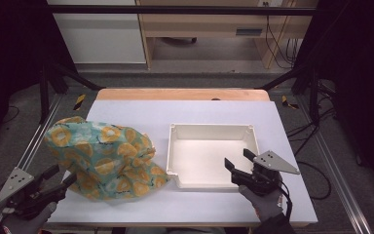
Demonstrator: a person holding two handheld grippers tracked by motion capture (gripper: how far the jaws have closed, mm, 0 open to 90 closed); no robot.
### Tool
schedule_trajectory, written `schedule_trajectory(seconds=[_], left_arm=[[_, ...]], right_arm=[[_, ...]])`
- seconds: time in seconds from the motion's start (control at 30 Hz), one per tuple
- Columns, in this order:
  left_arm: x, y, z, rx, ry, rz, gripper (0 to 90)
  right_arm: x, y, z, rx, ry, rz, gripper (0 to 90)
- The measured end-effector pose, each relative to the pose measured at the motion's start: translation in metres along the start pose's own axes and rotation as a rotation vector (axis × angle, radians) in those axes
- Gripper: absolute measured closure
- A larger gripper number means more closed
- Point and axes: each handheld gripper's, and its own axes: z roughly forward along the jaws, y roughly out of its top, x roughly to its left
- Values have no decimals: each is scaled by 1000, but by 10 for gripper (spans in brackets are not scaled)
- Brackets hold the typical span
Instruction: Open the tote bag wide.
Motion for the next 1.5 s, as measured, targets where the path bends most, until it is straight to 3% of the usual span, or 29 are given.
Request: schedule_trajectory(seconds=[0.4, 0.67, 1.13, 1.5], left_arm=[[8, 8, 2, -1, 21, 2, 323], [15, 20, -1, -30, 35, -7, 322], [21, 42, 4, -48, 29, -1, 328], [23, 43, 9, -48, 23, -4, 435]], right_arm=[[20, 12, 15, -9, 60, -24, 312], [36, 20, 25, -15, 95, -28, 331], [71, 37, 46, -32, 177, -58, 363], [95, 45, 59, -34, 242, -73, 404]])
